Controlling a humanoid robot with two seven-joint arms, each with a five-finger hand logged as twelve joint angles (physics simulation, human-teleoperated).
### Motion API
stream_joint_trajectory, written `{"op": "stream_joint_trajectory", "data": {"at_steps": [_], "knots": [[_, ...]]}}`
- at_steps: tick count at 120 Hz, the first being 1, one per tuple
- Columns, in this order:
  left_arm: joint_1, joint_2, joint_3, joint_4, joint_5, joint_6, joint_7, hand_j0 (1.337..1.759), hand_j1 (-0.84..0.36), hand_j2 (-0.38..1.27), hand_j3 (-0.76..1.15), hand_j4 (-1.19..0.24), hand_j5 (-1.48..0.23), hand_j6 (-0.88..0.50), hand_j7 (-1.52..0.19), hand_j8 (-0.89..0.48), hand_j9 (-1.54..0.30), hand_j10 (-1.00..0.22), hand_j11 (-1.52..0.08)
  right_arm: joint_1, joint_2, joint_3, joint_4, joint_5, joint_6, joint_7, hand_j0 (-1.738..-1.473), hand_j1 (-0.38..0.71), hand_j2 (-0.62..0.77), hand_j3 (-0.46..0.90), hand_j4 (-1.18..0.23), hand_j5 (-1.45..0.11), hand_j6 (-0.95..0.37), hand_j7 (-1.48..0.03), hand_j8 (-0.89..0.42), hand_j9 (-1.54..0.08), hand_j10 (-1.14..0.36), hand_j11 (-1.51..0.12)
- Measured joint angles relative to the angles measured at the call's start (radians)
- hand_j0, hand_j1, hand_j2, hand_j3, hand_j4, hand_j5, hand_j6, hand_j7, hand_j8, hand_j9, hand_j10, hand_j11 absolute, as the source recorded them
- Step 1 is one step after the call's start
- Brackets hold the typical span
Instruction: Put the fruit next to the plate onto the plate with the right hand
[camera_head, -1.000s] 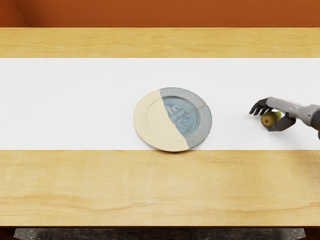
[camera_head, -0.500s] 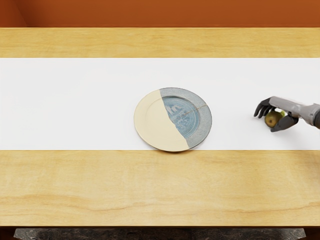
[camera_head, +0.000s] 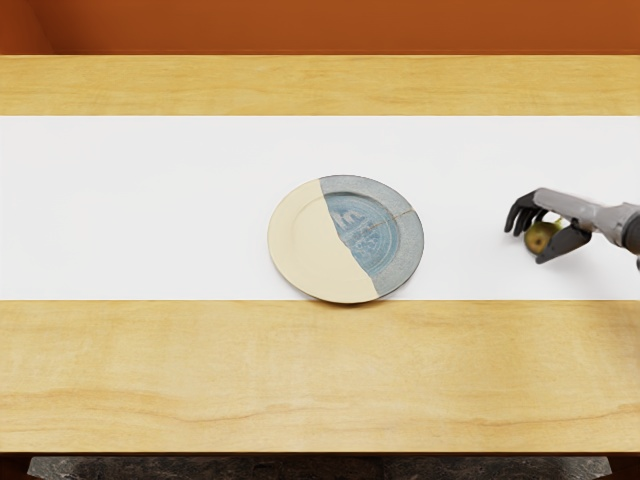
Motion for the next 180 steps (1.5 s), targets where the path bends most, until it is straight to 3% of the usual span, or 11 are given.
{"op": "stream_joint_trajectory", "data": {"at_steps": [180], "knots": [[0.0, 0.0, 0.0, 0.0, 0.0, 0.0, 0.0, 1.658, 0.35, 0.0, 0.0, 0.0, 0.0, 0.0, 0.0, 0.0, 0.0, 0.0, 0.0, 0.116, 0.006, 0.004, 0.137, 0.075, 0.07, -0.003, -1.657, 0.24, 0.19, 0.0, -0.63, -0.81, -0.63, -0.81, -0.47, -0.82, -0.38, -0.8]]}}
